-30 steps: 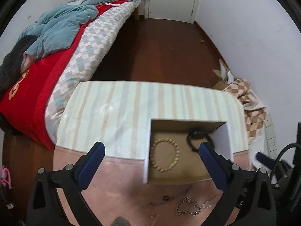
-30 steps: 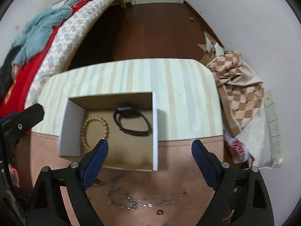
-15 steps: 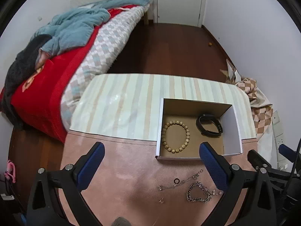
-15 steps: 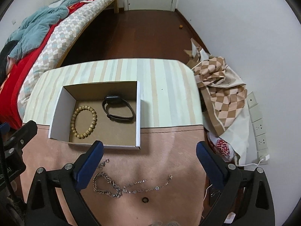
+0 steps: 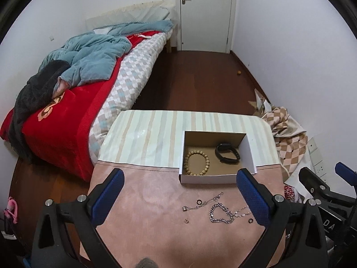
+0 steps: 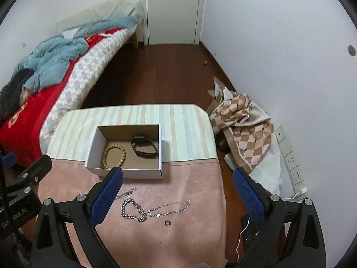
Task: Organize jewelry
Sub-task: 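Open both tools and lift them out of the box, then lower the right tool onto the thick silver chain and close it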
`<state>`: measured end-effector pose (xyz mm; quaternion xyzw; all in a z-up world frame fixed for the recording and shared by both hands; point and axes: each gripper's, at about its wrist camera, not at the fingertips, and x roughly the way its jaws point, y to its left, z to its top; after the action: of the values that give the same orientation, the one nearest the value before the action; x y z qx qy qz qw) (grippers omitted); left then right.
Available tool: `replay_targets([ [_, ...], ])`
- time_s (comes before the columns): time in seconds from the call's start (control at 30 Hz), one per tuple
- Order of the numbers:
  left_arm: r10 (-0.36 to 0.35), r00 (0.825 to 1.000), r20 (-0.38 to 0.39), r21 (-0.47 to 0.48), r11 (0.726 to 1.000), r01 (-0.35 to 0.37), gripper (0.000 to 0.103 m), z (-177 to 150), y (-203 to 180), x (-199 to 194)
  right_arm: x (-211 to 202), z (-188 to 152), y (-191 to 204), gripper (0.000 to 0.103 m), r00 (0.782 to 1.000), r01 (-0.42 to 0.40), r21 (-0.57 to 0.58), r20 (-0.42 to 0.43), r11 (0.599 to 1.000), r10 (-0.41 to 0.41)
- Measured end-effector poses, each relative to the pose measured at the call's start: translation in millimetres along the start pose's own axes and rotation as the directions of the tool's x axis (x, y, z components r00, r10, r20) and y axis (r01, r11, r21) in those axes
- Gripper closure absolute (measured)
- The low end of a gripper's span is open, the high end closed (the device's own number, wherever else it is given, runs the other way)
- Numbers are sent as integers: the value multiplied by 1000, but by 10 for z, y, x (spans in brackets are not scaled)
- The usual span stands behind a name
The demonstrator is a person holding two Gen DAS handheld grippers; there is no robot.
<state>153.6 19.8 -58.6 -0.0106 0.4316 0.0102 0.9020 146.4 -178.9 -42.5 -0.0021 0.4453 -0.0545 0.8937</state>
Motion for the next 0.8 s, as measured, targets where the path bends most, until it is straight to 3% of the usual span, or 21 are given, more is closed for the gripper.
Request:
replay_targets([
  [0.2, -6, 1000, 26, -9, 1000, 7, 0, -71, 24, -251, -326, -72, -86, 3, 998, -47, 37, 31, 998, 46],
  [0.3, 27, 1000, 15, -24, 999, -27, 0, -167, 79, -241, -319, -173, -120, 3, 997, -73, 57, 7, 996, 73],
  [0.43, 95, 994, -47, -46, 994, -97, 0, -410, 170, -37, -4, -455, -149, 3, 988, -123, 82, -86, 989, 130],
  [0.53, 137, 985, -104, -47, 989, -142, 0, -624, 234, 202, 369, -687, -126, 4, 968, -173, 100, -165, 980, 188],
  [0.67, 170, 968, -187, -47, 982, -181, 0, -872, 320, 580, 871, -905, 6, 33, 936, -246, 102, -235, 964, 264],
  [0.8, 177, 949, -260, -42, 980, -194, 0, -1055, 359, 944, 1328, -1007, 211, 37, 922, -270, 29, -280, 963, 267],
])
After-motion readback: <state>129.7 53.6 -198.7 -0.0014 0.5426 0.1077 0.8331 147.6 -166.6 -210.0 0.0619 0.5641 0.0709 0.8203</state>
